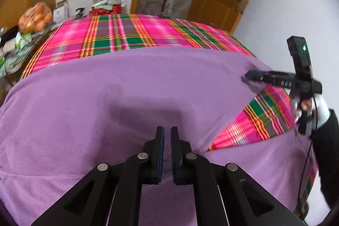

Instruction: Fold clothes

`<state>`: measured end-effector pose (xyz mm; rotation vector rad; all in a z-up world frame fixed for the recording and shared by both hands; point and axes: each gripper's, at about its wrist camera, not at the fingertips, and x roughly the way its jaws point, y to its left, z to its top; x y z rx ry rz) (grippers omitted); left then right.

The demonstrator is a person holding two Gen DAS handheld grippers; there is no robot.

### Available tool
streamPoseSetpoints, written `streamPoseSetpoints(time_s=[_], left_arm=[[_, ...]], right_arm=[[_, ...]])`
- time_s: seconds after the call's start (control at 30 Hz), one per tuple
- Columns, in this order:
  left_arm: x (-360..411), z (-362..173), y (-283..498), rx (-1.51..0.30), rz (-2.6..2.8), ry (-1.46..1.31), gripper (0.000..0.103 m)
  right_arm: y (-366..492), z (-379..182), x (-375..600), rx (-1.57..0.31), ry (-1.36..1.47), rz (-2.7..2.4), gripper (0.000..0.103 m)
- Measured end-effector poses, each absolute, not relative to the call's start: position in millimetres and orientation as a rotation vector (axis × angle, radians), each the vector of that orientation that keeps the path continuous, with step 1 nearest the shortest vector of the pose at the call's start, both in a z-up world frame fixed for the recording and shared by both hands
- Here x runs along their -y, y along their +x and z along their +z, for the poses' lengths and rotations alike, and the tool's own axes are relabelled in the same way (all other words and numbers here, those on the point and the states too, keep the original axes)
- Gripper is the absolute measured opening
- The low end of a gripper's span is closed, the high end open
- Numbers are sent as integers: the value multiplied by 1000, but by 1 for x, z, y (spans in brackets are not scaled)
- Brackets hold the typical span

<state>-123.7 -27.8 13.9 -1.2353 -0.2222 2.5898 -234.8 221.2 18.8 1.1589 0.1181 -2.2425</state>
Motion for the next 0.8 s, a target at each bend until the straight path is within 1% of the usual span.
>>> streamPoseSetpoints(time_s=[0.1,0.27,0.3,0.33,0.37,0.4,0.47,0.57,0.6,0.63,0.7,0.77,0.8], left_arm=[[28,6,-127,232,2581,-1252,6],[22,3,-125,186,2609,-1209,6],[22,3,-125,190,2608,-1208,6],[23,3,-125,198,2604,-1208,6],[24,3,-125,205,2601,-1208,6],[25,3,-125,220,2595,-1207,6],[29,3,-125,253,2582,-1204,6],[33,2,-124,293,2566,-1200,6],[33,2,-124,298,2565,-1200,6],[33,2,-124,300,2564,-1199,6],[33,2,-125,304,2563,-1199,6],[34,2,-125,309,2561,-1199,6],[34,2,-125,312,2559,-1199,6]], right_arm=[[-248,15,-199,-77,1172,-2207,24],[-273,8,-177,38,1211,-2209,24],[-282,4,-180,90,1228,-2229,14],[-291,2,-188,173,1239,-2244,11],[-298,-1,-198,257,1261,-2261,3],[-305,-3,-209,339,1281,-2282,1],[-311,-4,-227,470,1312,-2354,4],[-310,-2,-224,446,1311,-2335,10],[-308,-2,-222,420,1313,-2321,10],[-305,-2,-224,395,1310,-2315,10],[-303,-2,-235,371,1307,-2332,5],[-305,-2,-265,435,1311,-2386,1],[-305,-2,-282,488,1317,-2419,4]])
